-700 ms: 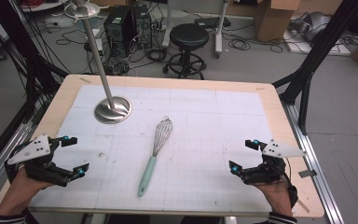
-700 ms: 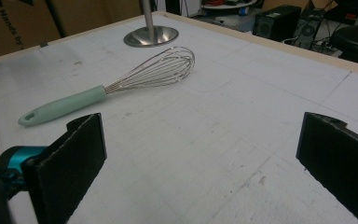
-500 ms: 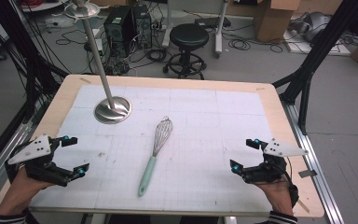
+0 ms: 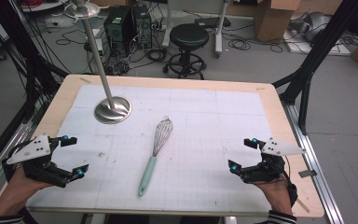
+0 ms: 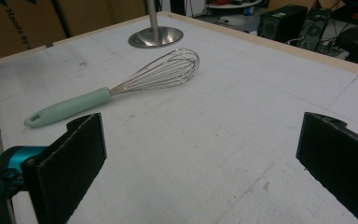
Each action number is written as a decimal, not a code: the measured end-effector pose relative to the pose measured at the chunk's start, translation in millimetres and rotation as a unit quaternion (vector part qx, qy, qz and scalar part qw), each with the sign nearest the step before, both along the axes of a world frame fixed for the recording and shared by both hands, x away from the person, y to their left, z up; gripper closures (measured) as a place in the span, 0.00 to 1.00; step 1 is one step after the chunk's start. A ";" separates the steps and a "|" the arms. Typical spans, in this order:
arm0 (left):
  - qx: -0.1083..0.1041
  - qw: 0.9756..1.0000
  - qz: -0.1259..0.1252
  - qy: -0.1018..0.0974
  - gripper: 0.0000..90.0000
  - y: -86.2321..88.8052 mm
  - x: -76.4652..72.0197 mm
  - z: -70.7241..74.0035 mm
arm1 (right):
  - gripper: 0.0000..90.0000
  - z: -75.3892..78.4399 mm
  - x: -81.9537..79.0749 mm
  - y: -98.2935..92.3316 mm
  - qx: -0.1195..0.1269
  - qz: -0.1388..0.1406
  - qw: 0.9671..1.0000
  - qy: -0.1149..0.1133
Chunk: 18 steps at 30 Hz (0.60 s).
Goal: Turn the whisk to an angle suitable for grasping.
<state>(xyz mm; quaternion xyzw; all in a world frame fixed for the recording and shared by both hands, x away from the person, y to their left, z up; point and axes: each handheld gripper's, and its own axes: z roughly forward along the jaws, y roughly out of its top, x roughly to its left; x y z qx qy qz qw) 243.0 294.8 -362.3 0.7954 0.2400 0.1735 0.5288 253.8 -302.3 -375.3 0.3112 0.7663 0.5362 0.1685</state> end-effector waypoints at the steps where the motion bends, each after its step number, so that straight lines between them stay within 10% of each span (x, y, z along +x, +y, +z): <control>1: 0.004 1.000 -0.005 0.002 0.02 -1.9 1.3 3.1 | 0.01 0.0 0.1 0.2 0.000 0.001 1.000 0.000; 18: 0.066 0.995 -0.069 0.004 0.02 -43.8 24.4 31.6 | 0.01 -0.1 -4.1 -2.5 0.001 0.002 1.000 0.002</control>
